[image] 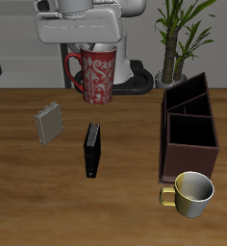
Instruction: Place the red mug into the left desk caddy's left compartment
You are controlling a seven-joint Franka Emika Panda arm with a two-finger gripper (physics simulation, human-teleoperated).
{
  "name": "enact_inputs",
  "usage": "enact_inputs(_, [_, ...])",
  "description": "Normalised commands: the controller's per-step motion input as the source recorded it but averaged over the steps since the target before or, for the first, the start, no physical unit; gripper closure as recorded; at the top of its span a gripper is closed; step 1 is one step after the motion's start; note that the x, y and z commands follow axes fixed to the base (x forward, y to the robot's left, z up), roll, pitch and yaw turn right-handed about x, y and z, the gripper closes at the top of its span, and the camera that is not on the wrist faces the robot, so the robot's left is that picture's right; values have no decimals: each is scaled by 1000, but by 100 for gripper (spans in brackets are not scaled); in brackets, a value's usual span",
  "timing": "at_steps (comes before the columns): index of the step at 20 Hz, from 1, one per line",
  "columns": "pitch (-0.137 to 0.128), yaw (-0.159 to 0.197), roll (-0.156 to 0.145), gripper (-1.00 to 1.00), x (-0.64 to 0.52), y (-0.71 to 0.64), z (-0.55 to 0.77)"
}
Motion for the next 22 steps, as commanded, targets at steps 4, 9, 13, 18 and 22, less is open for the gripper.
enact_inputs(4, [-15,87,42,100,-326,456,74])
enact_inputs(9, [-56,39,-18,100,-353,315,0])
enact_inputs(13, [16,53,31,100,-233,334,-60])
enact_inputs(18, [8,13,13,100,-222,266,-29])
enact_inputs(22, [7,2,-22,100,-313,354,-127])
